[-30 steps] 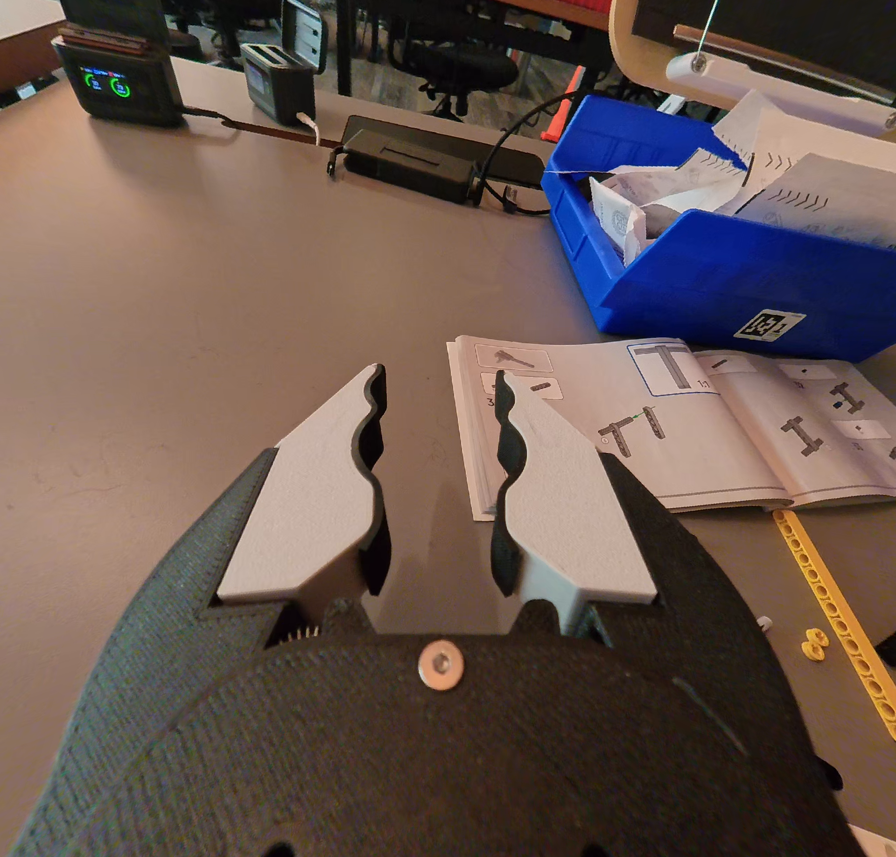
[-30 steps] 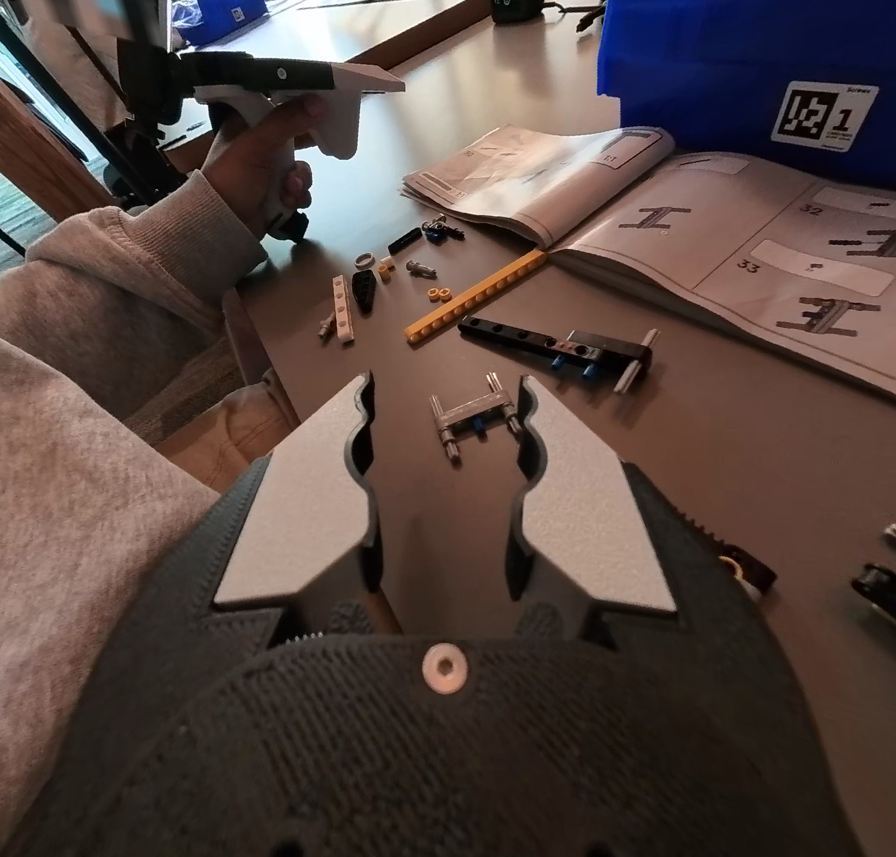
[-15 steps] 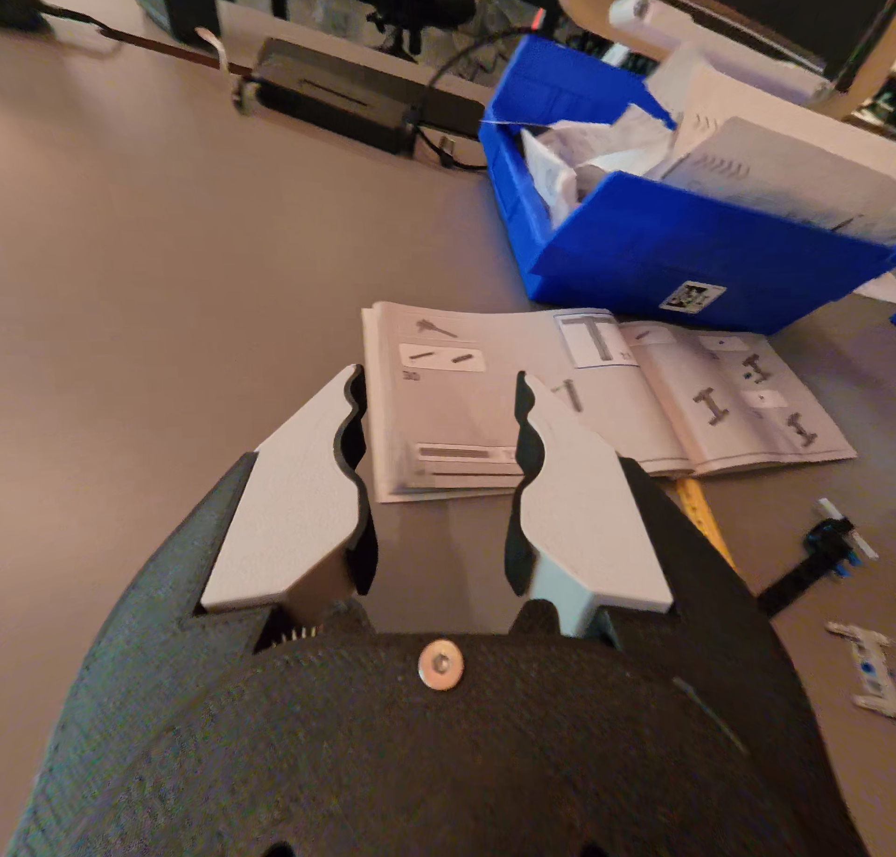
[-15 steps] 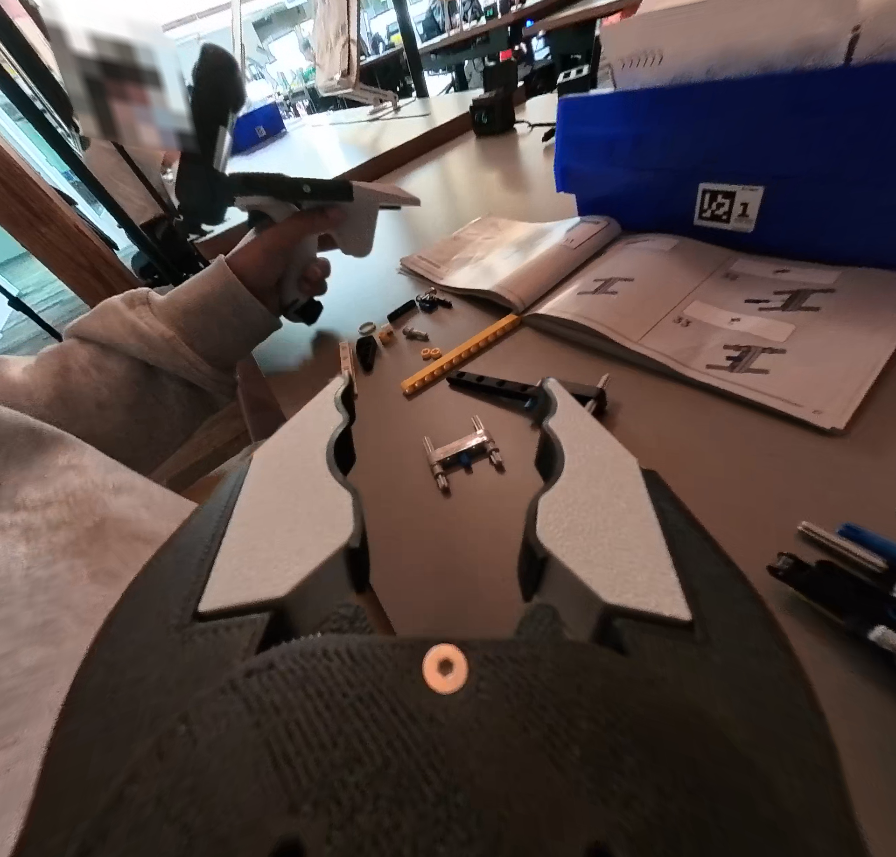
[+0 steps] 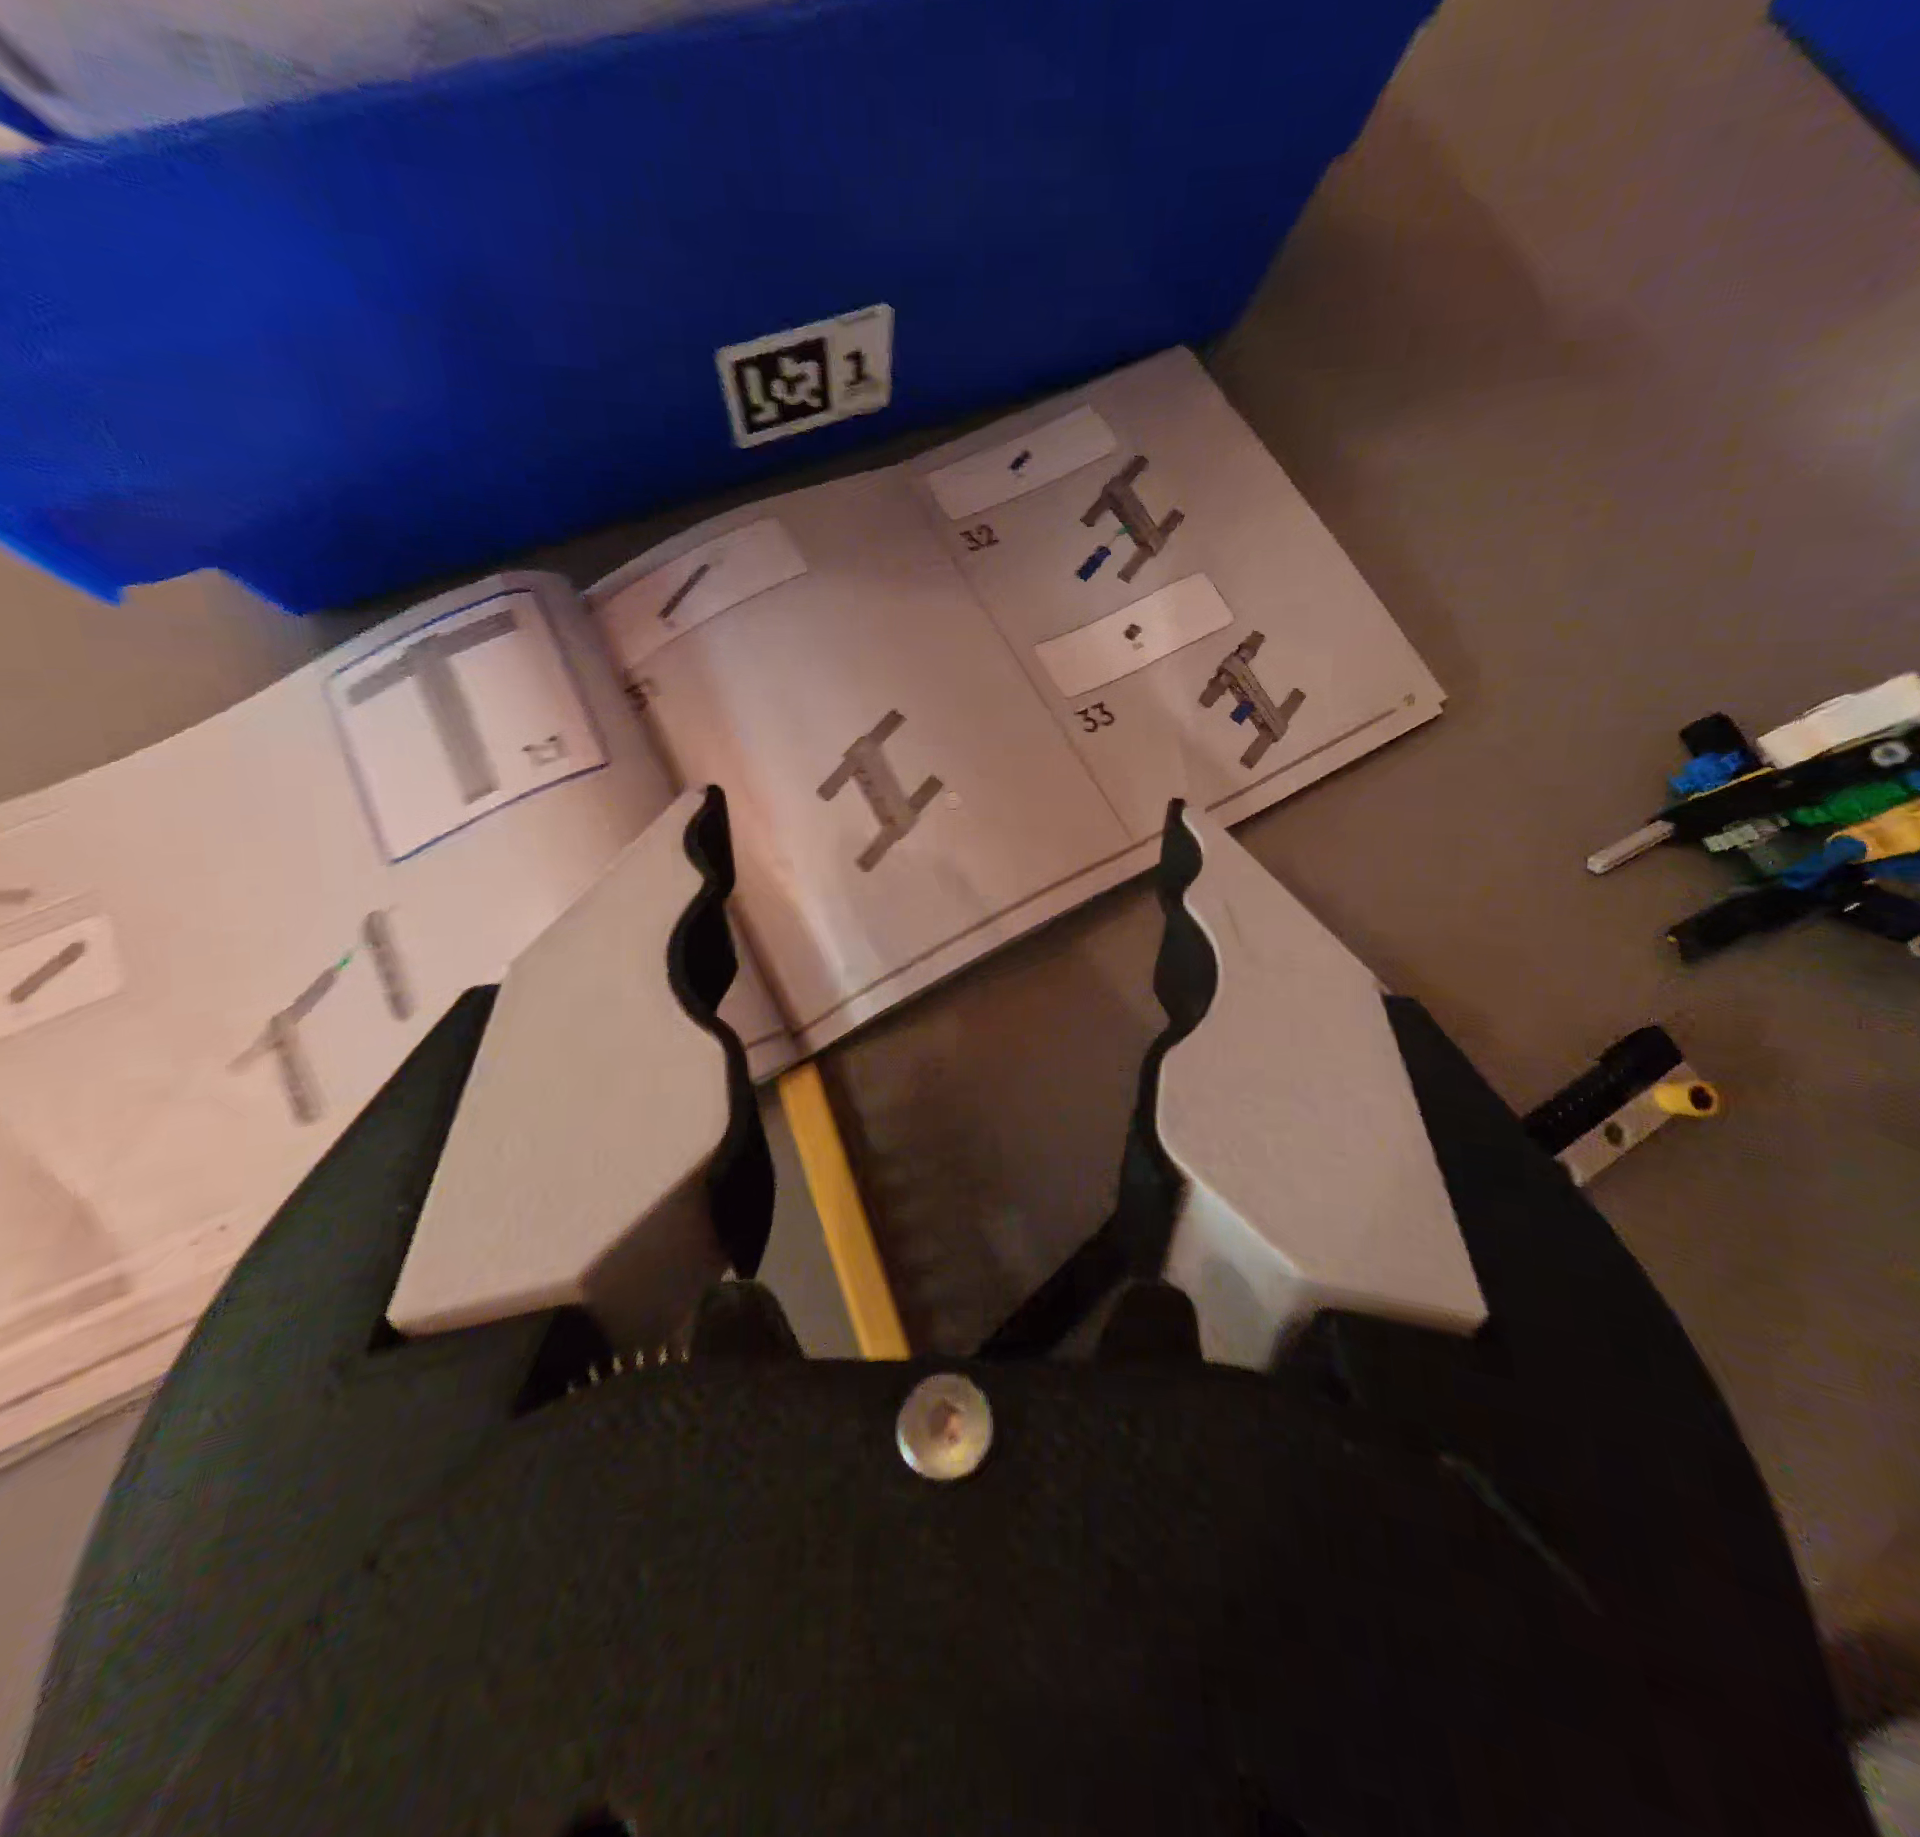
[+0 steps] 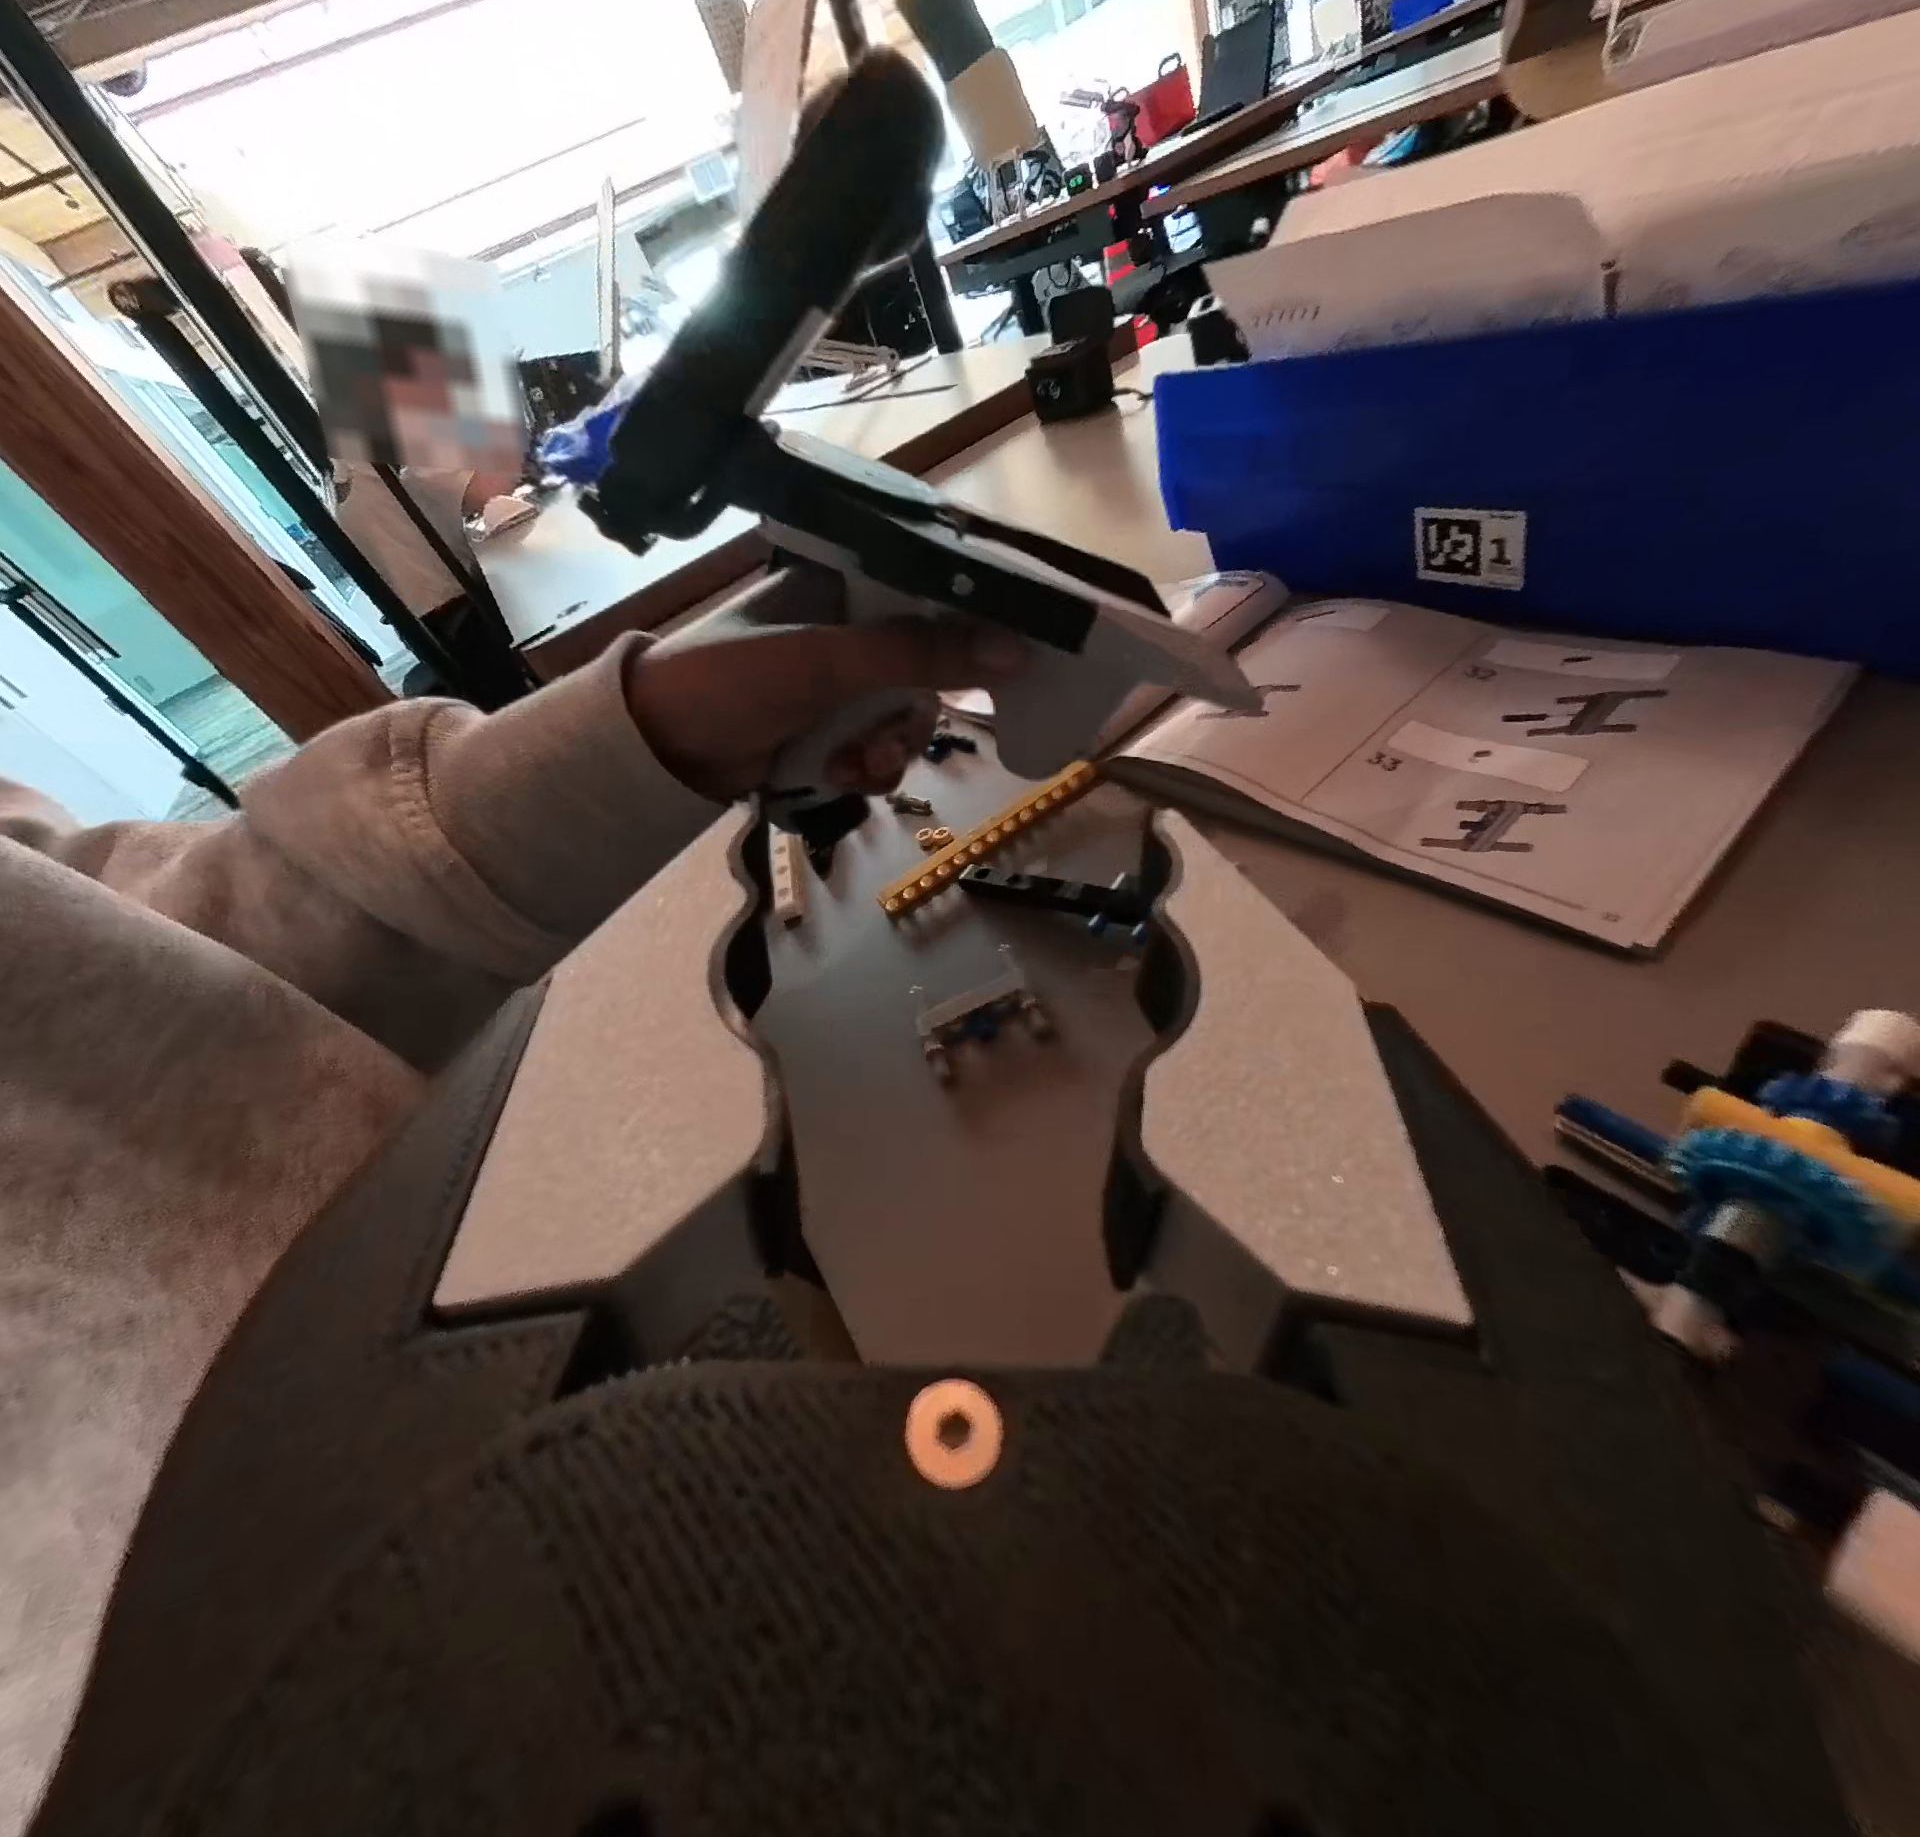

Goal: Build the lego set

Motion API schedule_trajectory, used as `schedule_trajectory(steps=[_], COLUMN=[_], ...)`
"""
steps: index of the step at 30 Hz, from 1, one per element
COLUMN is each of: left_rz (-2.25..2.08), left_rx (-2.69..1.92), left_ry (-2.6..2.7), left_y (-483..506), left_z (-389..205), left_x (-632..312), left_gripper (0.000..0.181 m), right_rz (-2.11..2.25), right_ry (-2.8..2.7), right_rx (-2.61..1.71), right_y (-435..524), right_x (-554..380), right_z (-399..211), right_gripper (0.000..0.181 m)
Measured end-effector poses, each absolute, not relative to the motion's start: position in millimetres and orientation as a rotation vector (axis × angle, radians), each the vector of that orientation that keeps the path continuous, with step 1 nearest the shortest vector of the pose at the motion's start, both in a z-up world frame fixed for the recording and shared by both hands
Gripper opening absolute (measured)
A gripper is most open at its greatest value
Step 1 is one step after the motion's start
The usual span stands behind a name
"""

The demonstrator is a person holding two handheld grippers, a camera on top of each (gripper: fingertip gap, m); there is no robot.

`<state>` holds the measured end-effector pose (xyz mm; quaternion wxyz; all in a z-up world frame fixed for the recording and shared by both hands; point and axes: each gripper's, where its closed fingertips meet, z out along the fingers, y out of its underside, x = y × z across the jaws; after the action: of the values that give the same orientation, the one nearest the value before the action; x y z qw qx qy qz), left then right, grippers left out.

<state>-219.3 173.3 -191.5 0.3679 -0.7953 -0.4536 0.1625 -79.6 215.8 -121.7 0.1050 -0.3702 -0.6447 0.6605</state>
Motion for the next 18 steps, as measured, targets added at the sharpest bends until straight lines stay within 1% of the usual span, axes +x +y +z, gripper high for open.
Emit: schedule_trajectory(steps=[1, 7, 10, 13, 18], left_rz=[0.421, 0.476, 0.458, 0.435, 0.418], left_rx=[-2.071, -2.166, -2.154, -2.178, -2.194], left_ry=[-1.17, -1.225, -1.245, -1.254, -1.248], left_y=[178, 186, 187, 188, 187], left_z=[-198, -228, -230, -230, -229], left_x=[-220, -226, -228, -227, -227], left_gripper=[0.083, 0.082, 0.079, 0.067, 0.063], right_rz=[1.951, 2.131, 2.177, 2.174, 2.168], right_ry=[-1.889, -1.864, -1.888, -1.897, -1.876], right_rx=[-1.1, -1.149, -1.133, -1.127, -1.173], right_y=[220, 226, 219, 218, 222], right_x=[-81, -79, -73, -72, -74], right_z=[-121, -112, -111, -111, -115], right_gripper=[0.071, 0.074, 0.074, 0.074, 0.073])
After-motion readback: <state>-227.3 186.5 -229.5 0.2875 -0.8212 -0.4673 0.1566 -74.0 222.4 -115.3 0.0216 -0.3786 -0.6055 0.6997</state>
